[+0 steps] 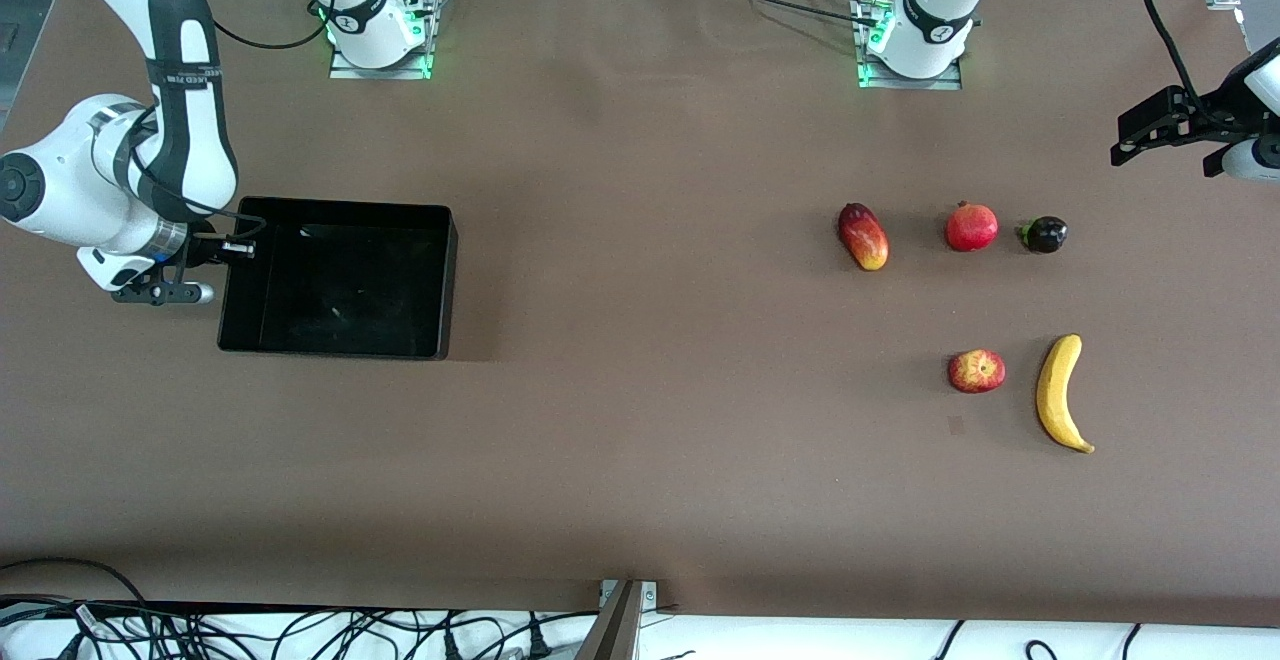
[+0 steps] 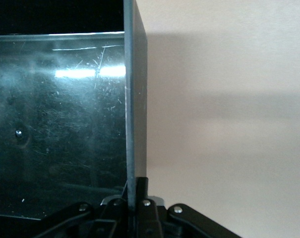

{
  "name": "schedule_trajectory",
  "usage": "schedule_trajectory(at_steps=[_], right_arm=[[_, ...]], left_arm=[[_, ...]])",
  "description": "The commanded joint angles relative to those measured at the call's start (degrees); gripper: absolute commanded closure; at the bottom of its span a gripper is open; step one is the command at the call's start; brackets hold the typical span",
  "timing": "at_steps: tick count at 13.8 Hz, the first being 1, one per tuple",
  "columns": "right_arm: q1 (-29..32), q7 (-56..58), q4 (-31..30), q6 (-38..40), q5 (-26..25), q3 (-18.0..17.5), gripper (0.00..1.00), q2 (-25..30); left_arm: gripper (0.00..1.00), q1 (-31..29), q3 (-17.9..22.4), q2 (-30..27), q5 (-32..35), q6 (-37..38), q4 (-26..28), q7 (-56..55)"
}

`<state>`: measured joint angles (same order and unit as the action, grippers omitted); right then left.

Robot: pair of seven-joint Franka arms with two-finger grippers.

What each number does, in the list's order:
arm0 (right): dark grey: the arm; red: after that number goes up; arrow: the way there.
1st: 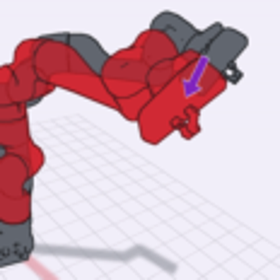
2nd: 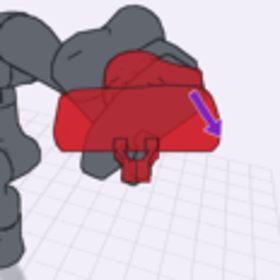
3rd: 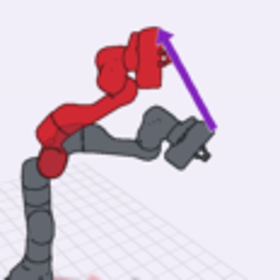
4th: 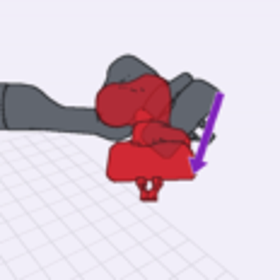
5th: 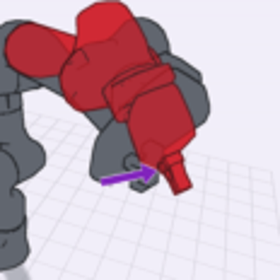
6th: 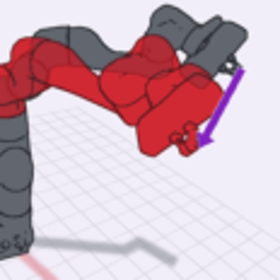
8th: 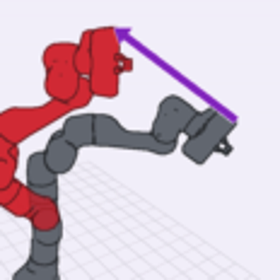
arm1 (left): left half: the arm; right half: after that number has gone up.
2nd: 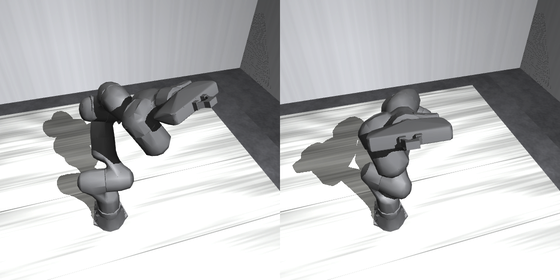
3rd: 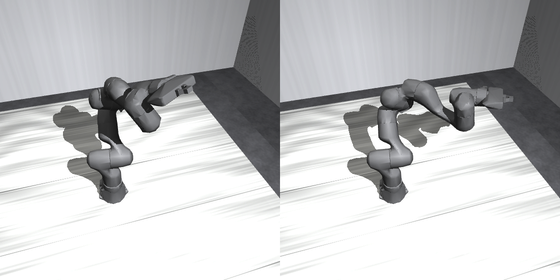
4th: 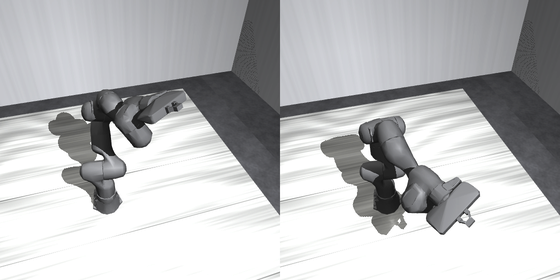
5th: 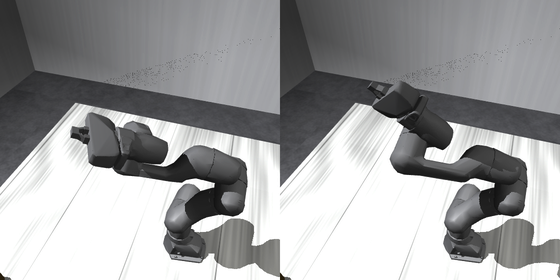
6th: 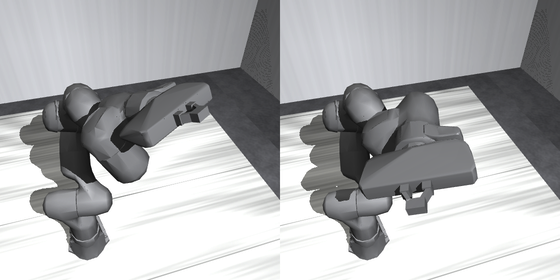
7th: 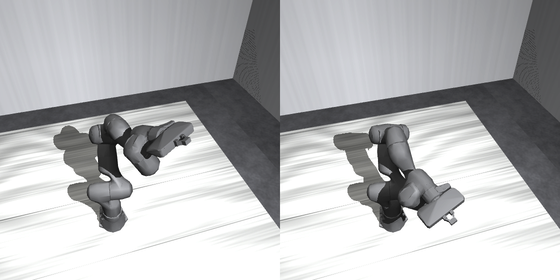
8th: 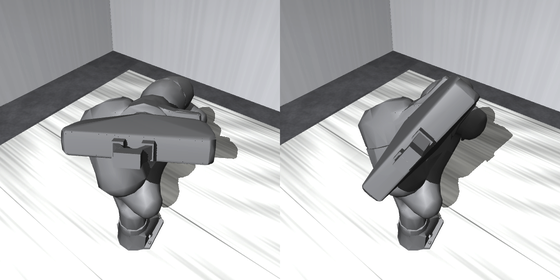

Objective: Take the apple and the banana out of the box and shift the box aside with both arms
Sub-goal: 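Drag the black tray across the table away from the fruits with the right gripper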

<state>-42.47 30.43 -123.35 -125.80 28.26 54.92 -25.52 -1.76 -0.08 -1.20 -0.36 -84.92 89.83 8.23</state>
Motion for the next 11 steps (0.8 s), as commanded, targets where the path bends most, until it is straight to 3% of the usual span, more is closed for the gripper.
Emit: schedule_trajectory(at_steps=[1,2,6,9,11], right_arm=[[0.6,2.9,0.8,0.0,3.0,-0.5,0.37,-1.3],[0.3,3.1,1.5,0.6,3.0,-0.5,0.0,-1.3],[-0.9,2.4,6.0,7.8,1.8,1.4,0.0,-0.1],[-0.9,0.8,18.3,24.1,-4.4,3.6,0.0,-0.1],[-1.2,-0.3,23.2,31.8,-5.9,4.1,0.0,0.6]], left_arm=[[0.0,0.6,0.3,0.1,1.2,-0.3,-0.3,0.3],[0.0,0.6,0.3,0.2,1.2,-0.4,-0.4,0.3],[0.0,0.6,0.3,0.6,1.2,-0.3,-1.0,0.4],[0.0,0.6,0.3,1.0,1.2,-0.3,-1.2,0.3],[0.0,0.6,0.4,1.0,1.2,-0.3,-1.3,0.2]])
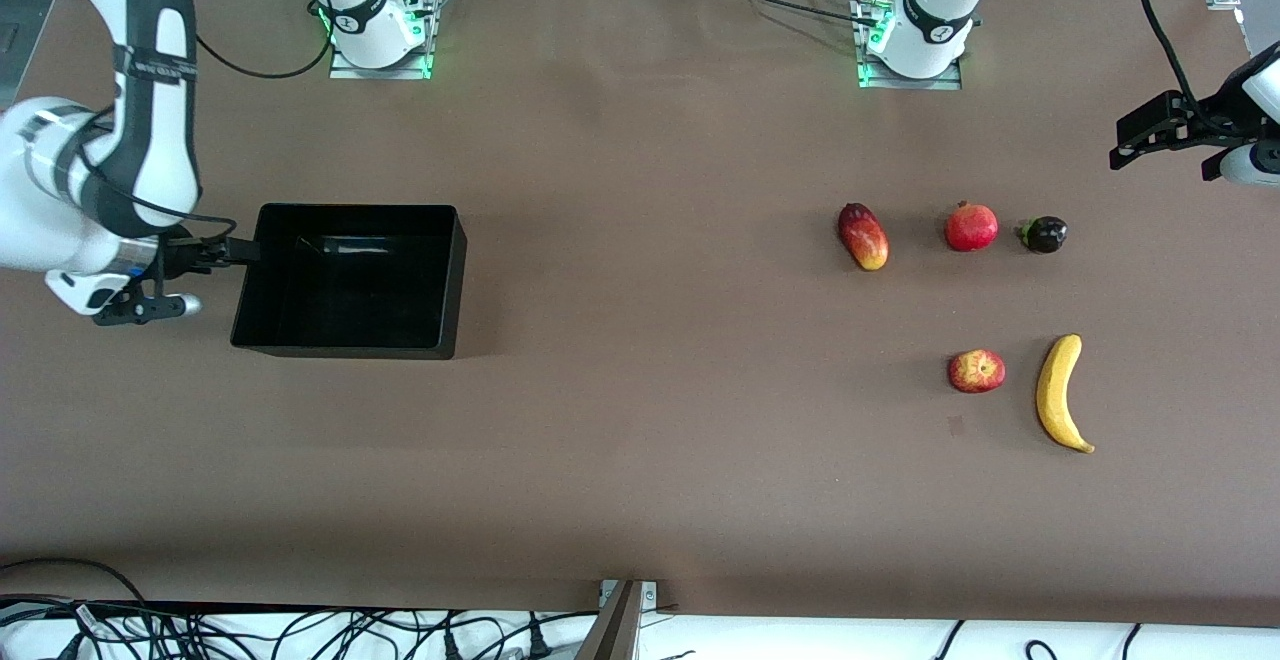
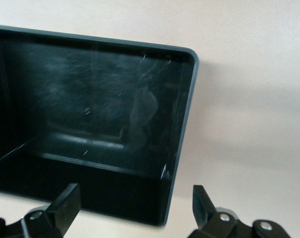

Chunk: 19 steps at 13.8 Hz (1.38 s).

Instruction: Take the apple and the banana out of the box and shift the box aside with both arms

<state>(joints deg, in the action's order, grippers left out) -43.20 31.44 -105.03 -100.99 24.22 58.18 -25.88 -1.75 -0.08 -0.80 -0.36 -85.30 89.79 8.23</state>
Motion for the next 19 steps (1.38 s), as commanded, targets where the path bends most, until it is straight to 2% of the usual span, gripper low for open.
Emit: schedule_trajectory(at_steps=[1,4,5,6,7,9,13,15,16,17,18,19], right_arm=[[-0.5,-1.7,8.2,11.2,-2.2,1.5,0.0,1.3],[0.1,-4.1,15.9,20.7,-5.0,1.1,0.0,2.8],[2.0,-6.3,17.9,22.1,-6.5,-2.3,0.0,4.2],[6.8,-7.3,18.5,22.1,-10.3,-9.1,0.0,6.7],[12.6,-8.4,18.3,21.6,-16.6,-18.5,0.0,10.3],[25.7,-14.2,15.4,19.3,-24.4,-35.5,0.0,15.0],[39.3,-17.2,5.0,8.9,-29.1,-51.1,0.0,23.7],[45.3,-17.3,2.1,6.6,-29.1,-55.9,0.0,26.7],[47.6,-17.5,2.5,4.4,-29.1,-56.1,0.0,28.2],[48.3,-17.5,2.0,-2.7,-28.4,-56.1,0.0,30.3],[48.2,-17.2,1.4,-4.9,-28.4,-56.2,0.0,31.4],[48.1,-17.3,1.5,-1.7,-28.4,-56.2,0.0,32.0]], left_arm=[[0.0,0.6,0.3,0.6,1.2,0.0,-1.3,0.3],[0.0,0.6,0.3,0.7,1.2,0.0,-1.3,0.1],[0.0,0.6,0.3,0.7,1.1,0.0,-1.4,-0.1],[0.0,0.6,0.3,0.7,1.2,0.0,-1.6,-0.1],[0.0,0.6,0.3,0.8,1.1,0.0,-1.6,0.0],[0.0,0.6,0.3,0.7,1.1,0.1,-1.6,0.2],[0.0,0.6,0.3,0.8,1.1,0.1,-1.7,-0.1],[0.0,0.6,0.3,0.8,1.0,0.1,-1.7,-0.1],[0.0,0.6,0.3,0.8,1.0,0.1,-1.7,-0.1],[0.0,0.6,0.3,0.8,0.9,0.1,-1.7,-0.1],[0.0,0.7,0.3,0.8,0.9,0.0,-1.8,-0.1],[0.0,0.6,0.3,0.8,0.9,0.1,-1.8,-0.1]])
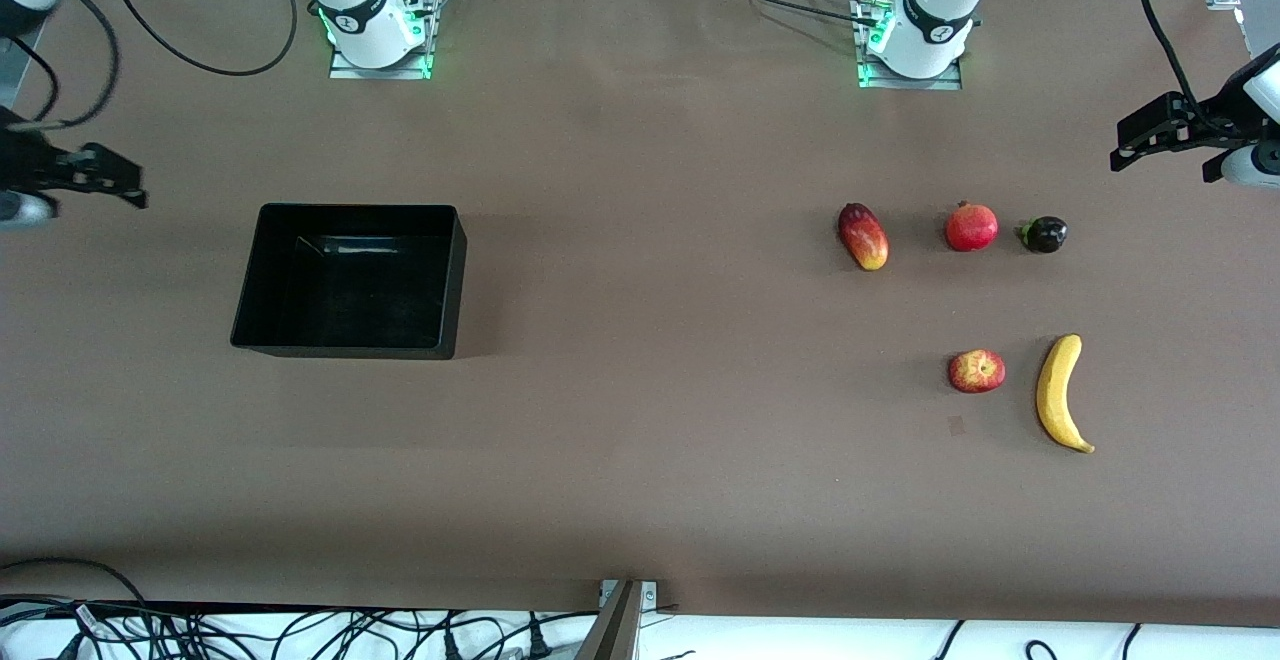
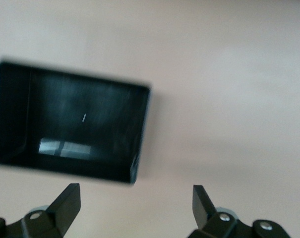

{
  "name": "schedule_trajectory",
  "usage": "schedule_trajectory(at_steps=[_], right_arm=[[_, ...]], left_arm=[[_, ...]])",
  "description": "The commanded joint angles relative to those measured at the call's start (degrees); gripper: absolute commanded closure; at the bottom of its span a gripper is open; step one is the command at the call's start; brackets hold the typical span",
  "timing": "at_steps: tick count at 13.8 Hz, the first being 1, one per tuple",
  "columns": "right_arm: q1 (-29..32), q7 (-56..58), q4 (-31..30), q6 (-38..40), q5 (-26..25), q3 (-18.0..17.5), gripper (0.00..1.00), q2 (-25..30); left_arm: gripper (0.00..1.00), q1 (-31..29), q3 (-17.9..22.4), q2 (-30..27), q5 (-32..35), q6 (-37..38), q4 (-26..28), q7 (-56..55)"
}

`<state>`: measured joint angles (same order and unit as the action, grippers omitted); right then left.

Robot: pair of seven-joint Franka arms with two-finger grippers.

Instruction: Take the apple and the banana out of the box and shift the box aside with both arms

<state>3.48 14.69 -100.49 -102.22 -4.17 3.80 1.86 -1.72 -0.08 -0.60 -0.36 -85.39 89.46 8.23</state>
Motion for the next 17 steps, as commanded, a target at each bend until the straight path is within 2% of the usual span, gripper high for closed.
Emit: schedule_trajectory(at_steps=[1,5,8,11,17], right_arm=[[1.4,-0.7,-2.8,2.0,0.0,-1.9,0.0,4.6],[1.3,-0.5,-0.2,11.4,0.2,-1.2,0.0,4.7],[1.0,-0.9,0.7,10.7,0.2,-1.1,0.0,2.9],[-2.9,-0.5,7.0,10.7,1.5,3.4,0.0,-1.9],[-2.0,-0.7,6.7,9.9,2.2,3.0,0.0,-1.4]], left_arm=[[0.0,0.6,0.3,0.6,0.9,0.2,-1.5,-0.1],[0.0,0.6,0.4,0.7,0.7,0.2,-1.5,0.5],[0.0,0.6,0.4,0.8,0.9,0.2,-1.5,0.4],[0.0,0.7,0.4,2.1,1.0,0.4,-3.1,-0.1],[0.0,0.7,0.3,2.6,0.8,0.7,-4.1,-0.1]])
